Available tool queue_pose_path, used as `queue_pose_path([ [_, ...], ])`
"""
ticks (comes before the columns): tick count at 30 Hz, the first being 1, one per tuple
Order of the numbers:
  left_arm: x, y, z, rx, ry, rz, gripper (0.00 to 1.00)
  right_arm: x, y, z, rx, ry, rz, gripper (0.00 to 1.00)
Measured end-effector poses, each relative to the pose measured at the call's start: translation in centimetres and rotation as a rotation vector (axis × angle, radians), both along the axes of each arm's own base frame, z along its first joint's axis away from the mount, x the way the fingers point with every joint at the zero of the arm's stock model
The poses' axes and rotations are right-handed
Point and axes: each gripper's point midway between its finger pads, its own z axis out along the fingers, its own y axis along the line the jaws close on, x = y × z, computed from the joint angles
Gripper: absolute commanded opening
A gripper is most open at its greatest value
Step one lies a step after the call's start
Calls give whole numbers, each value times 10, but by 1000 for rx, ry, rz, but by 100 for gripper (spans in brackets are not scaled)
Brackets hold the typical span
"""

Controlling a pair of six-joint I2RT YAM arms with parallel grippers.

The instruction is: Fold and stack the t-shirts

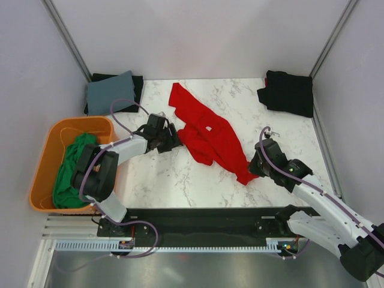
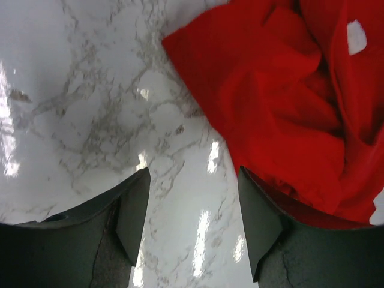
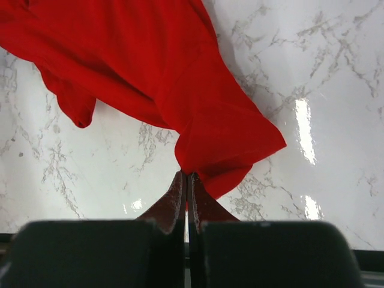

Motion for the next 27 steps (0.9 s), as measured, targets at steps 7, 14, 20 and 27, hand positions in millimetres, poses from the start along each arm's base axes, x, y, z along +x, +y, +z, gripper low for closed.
queue_pose_path([
  [7,52,3,-10,-120,-36,171,64,1,9,-16,10,18,48,0],
  [14,81,-6,-13,-262,-58,261,50,-1,12,-34,-9,55,77,0],
  [20,84,-14,-23,-314,-21,278,10,1,12,-36,-20,53,89,0],
  [27,70,-8,-21,-286,35,299,2,1,12,-36,-23,55,90,0],
])
